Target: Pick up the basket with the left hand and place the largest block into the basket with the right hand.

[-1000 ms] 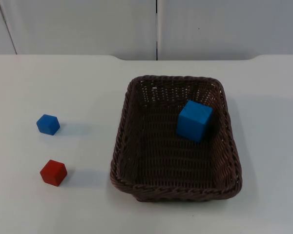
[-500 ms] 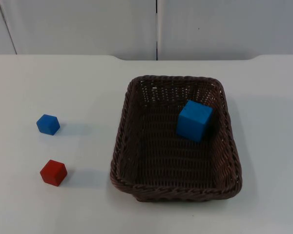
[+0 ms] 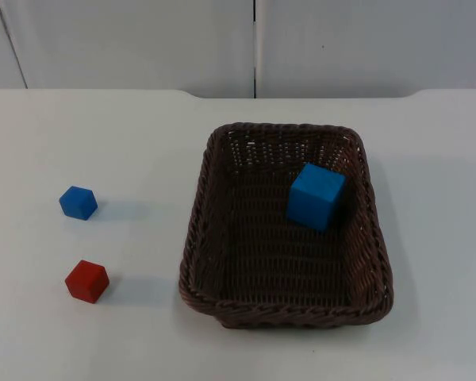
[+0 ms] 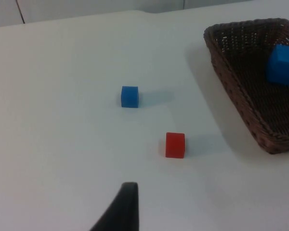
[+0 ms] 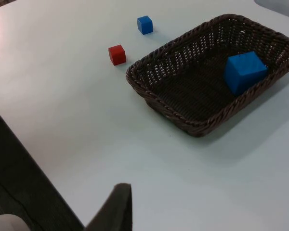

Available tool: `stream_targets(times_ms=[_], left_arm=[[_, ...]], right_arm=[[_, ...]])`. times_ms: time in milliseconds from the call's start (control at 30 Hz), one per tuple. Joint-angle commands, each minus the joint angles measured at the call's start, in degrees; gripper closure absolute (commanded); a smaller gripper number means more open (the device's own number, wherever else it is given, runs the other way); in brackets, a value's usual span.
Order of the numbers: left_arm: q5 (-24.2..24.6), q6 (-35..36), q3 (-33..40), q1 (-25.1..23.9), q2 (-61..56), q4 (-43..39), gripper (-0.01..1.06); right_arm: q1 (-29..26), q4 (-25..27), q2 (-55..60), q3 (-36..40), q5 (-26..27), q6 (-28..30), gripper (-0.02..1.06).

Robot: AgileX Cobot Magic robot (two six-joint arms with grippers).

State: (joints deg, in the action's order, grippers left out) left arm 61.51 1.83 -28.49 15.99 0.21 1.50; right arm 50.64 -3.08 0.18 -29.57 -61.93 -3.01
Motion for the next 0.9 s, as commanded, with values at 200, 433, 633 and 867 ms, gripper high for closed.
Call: stream_targets(times_ms=[200,433,633,867], left_arm=[[-0.04,-0.05,0.26,-2.04,-0.21,0.62,0.0],[-0.04,-0.05,0.26,-8.33,-0.21,0.62,0.0],[-0.04,-0.05,0.26,-14.01,-0.21,0.62,0.0],[-0.04,-0.05,0.26,-16.81,-0.21,0.62,0.0]], right_arm=[[-0.18,-0.2,-0.18,0.11,0.14,0.08,-0.01],[-0.18,-0.2,-0.18,0.11,0.14,0.08,-0.01],[-0.28,-0.2,-0.18,0.11,0.14,0.07,-0.01],[-0.29,-0.2,-0.18,0.11,0.14,0.07,-0.01]])
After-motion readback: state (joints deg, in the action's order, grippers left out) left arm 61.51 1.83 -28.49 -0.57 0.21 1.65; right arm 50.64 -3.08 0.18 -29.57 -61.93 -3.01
